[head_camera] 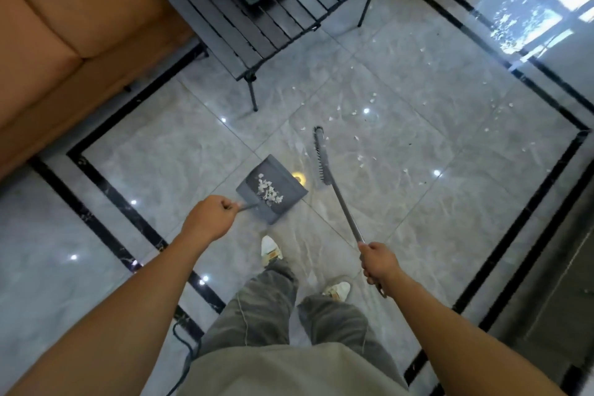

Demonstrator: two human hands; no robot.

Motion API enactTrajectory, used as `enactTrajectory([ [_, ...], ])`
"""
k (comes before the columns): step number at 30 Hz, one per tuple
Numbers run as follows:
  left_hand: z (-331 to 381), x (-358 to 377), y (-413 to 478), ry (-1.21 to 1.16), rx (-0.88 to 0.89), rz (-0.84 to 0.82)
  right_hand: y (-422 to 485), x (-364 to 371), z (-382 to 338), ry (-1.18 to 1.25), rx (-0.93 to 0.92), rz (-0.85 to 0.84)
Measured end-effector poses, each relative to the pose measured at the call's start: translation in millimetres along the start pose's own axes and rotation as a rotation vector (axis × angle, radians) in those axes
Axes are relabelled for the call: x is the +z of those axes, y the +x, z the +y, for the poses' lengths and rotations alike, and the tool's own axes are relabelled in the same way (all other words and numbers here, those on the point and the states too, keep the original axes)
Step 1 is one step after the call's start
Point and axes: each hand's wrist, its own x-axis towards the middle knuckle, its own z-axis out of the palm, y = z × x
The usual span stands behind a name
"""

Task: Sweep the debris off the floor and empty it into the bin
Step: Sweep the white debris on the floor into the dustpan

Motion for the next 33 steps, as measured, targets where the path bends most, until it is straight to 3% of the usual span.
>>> enactTrajectory([
  [7, -17, -26, 21, -0.081, -0.033, 0.015, 13, 25, -84, -0.072, -0.075, -0.034],
  [17, -1, -36, 59, -0.168, -0.096, 0.047, 69, 42, -212, 0.014, -0.069, -0.137],
  [33, 91, -20, 145, -0.229, -0.3, 0.088, 243, 44, -413, -0.095, -0.013, -0.277],
])
